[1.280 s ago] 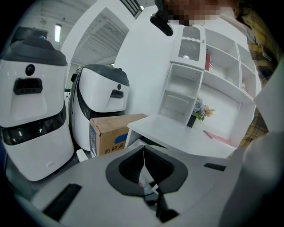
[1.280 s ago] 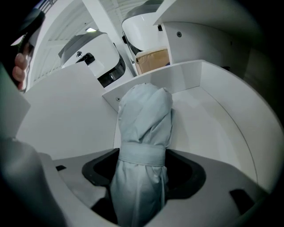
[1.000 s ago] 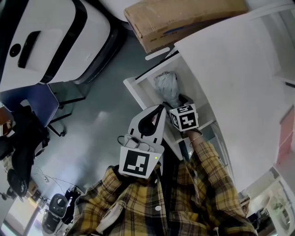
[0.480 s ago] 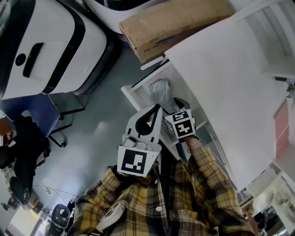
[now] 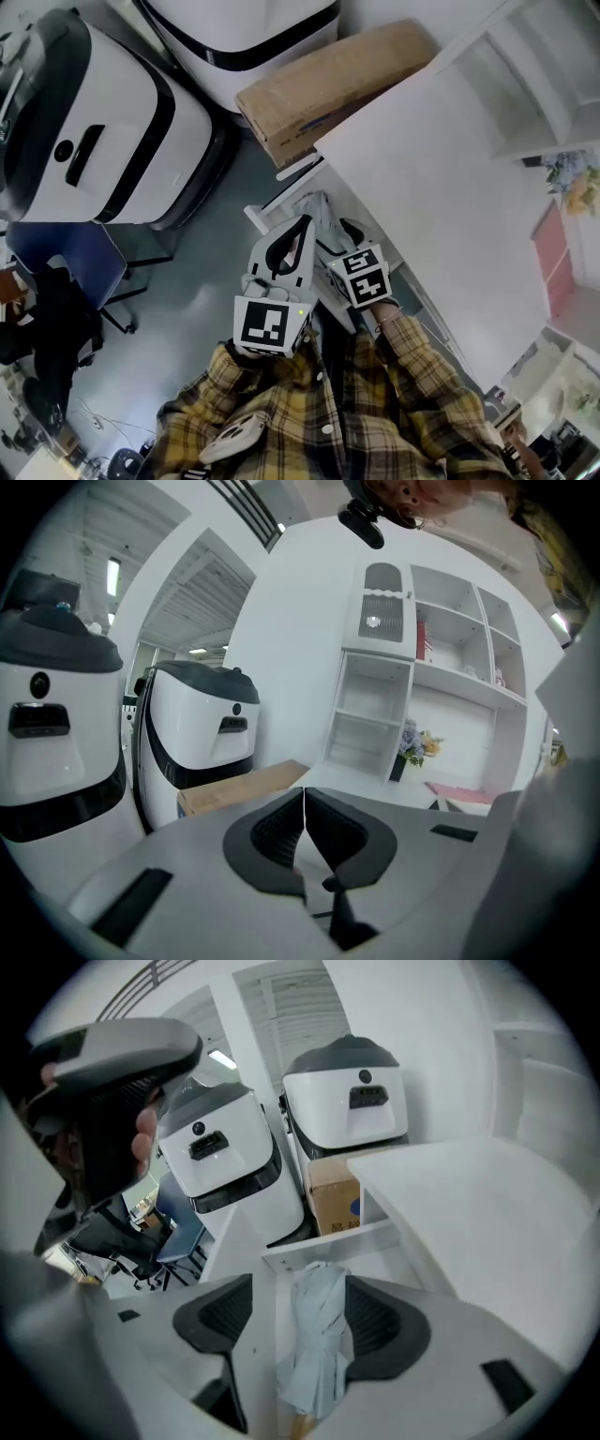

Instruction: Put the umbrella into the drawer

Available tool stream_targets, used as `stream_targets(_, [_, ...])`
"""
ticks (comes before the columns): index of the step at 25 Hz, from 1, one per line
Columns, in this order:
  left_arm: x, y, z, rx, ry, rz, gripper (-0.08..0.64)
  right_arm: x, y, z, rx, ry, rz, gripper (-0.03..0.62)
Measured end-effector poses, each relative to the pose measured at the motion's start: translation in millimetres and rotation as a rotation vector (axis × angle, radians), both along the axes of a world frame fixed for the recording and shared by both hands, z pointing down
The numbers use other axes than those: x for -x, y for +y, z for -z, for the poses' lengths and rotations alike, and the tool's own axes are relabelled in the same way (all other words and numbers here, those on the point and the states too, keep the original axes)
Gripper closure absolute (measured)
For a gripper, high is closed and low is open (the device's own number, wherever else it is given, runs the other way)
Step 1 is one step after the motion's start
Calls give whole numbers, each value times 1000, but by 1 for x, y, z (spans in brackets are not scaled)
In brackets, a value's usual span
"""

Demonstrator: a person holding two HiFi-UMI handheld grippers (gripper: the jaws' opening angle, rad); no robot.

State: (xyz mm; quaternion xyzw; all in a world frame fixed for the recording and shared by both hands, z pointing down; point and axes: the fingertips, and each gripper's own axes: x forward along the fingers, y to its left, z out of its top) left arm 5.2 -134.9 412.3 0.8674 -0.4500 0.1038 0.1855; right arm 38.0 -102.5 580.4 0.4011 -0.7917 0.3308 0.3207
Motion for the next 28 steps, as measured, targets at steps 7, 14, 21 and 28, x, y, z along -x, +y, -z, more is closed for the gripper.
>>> stream_targets(7, [-9, -8, 43, -86, 19, -32, 537, 0, -12, 81, -144, -67, -46, 316])
stream_targets(14, [-11, -3, 75, -136, 20, -47, 537, -4, -17, 167, -340, -79, -48, 322])
stream_targets(21, [-20, 7, 105, -182, 42, -74, 537, -26, -14, 245, -514, -100, -72, 358])
stream_targets(28, [-49, 20, 138, -243, 70, -166, 537, -56, -2, 310, -688, -155, -141, 424])
